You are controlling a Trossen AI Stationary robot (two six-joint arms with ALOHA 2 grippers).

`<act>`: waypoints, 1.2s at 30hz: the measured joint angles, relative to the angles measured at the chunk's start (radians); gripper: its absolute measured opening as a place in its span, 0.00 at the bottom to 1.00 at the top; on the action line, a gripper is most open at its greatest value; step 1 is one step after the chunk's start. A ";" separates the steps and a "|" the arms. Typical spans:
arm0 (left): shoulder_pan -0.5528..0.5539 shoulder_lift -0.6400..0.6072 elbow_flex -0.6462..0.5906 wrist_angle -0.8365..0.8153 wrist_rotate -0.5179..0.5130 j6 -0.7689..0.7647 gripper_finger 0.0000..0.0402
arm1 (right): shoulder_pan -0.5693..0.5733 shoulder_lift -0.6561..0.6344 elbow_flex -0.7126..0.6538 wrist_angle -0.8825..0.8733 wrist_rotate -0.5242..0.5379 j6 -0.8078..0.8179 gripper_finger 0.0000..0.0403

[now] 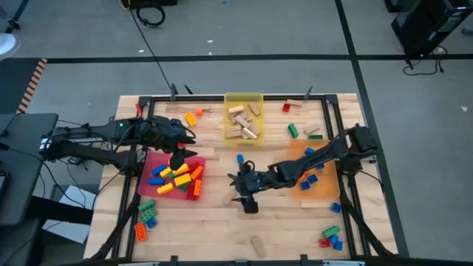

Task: Sort blocks by size
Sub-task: Put the wooden block into the yellow bin

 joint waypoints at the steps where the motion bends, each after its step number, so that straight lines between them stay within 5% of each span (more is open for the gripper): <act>1: 0.000 0.000 0.000 0.000 0.000 -0.003 0.60 | 0.000 0.018 0.000 0.021 -0.005 -0.030 0.72; 10: 0.000 0.001 0.000 -0.024 0.000 -0.029 0.60 | -0.037 0.141 0.034 0.058 -0.070 -0.138 0.71; 17: 0.000 0.001 0.000 -0.020 -0.017 -0.030 0.60 | -0.076 0.219 0.055 0.051 -0.225 -0.193 0.71; 23: 0.000 0.001 0.000 -0.019 -0.020 -0.030 0.60 | -0.081 0.217 0.062 -0.023 -0.214 -0.282 0.68; 36: 0.000 0.001 0.000 0.013 -0.034 -0.025 0.60 | -0.080 0.206 0.059 -0.074 -0.217 -0.310 0.32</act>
